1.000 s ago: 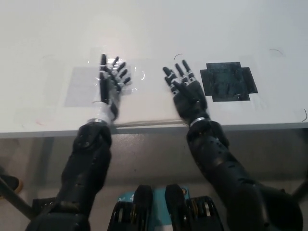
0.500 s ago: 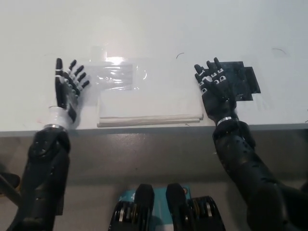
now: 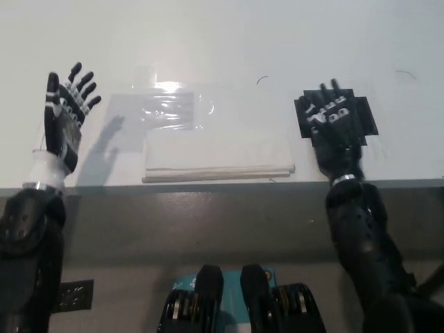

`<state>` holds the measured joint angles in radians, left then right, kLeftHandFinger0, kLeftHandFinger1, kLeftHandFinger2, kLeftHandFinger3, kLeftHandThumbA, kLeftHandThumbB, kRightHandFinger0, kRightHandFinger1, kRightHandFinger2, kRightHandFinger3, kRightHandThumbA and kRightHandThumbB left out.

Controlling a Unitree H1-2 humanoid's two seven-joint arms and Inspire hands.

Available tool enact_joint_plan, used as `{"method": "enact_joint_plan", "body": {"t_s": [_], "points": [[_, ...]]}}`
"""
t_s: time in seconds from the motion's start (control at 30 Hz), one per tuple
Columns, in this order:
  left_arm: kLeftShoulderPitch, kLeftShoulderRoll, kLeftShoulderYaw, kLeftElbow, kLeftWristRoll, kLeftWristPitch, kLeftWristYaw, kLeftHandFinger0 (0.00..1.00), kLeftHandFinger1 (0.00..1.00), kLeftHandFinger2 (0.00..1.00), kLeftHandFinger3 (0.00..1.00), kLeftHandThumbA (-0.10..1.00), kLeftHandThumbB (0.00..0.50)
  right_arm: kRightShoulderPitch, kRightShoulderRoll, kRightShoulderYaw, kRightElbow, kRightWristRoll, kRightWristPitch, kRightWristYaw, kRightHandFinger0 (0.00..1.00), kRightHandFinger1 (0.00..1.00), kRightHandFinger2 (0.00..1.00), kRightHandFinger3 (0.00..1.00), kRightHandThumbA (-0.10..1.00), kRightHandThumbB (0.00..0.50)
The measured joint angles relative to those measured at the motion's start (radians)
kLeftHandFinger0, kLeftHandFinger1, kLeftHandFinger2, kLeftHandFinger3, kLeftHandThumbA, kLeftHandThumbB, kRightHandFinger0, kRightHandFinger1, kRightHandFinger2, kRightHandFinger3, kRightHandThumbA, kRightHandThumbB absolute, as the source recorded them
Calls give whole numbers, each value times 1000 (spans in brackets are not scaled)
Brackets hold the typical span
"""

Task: A stack of napkins is kept in the middle of the table close to the robot and the robot places both its hands sideways on the stack. Then it moves its hands away from each other while pressing down on the napkins to make them smooth

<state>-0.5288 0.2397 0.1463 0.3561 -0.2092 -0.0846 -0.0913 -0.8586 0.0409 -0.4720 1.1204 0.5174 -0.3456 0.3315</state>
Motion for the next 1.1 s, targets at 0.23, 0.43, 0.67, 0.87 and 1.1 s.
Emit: {"method": "enact_joint_plan", "body": {"t_s": [0.23, 0.43, 0.67, 0.87, 1.1], "points": [[120, -3, -28, -115, 11, 12, 0, 1000, 1000, 1000, 1000, 1000, 294, 161, 5, 55, -293, -32, 11, -14, 1000, 1000, 1000, 1000, 1000, 351], [230, -13, -40, -195, 16, 18, 0, 1000, 1000, 1000, 1000, 1000, 277, 313, 18, 87, -515, -56, 26, -18, 1000, 1000, 1000, 1000, 1000, 272], [364, -33, -59, -310, 33, 18, 0, 1000, 1000, 1000, 1000, 1000, 290, 515, 30, 139, -766, -90, 33, -18, 1000, 1000, 1000, 1000, 1000, 252], [496, -42, -91, -443, 50, 14, -1, 1000, 1000, 1000, 1000, 1000, 273, 706, 41, 200, -991, -135, 33, -18, 1000, 1000, 1000, 1000, 1000, 217], [644, -43, -143, -582, 97, -50, -12, 1000, 1000, 1000, 1000, 1000, 212, 925, 44, 313, -1238, -245, 12, -17, 1000, 1000, 1000, 1000, 1000, 234]]}}
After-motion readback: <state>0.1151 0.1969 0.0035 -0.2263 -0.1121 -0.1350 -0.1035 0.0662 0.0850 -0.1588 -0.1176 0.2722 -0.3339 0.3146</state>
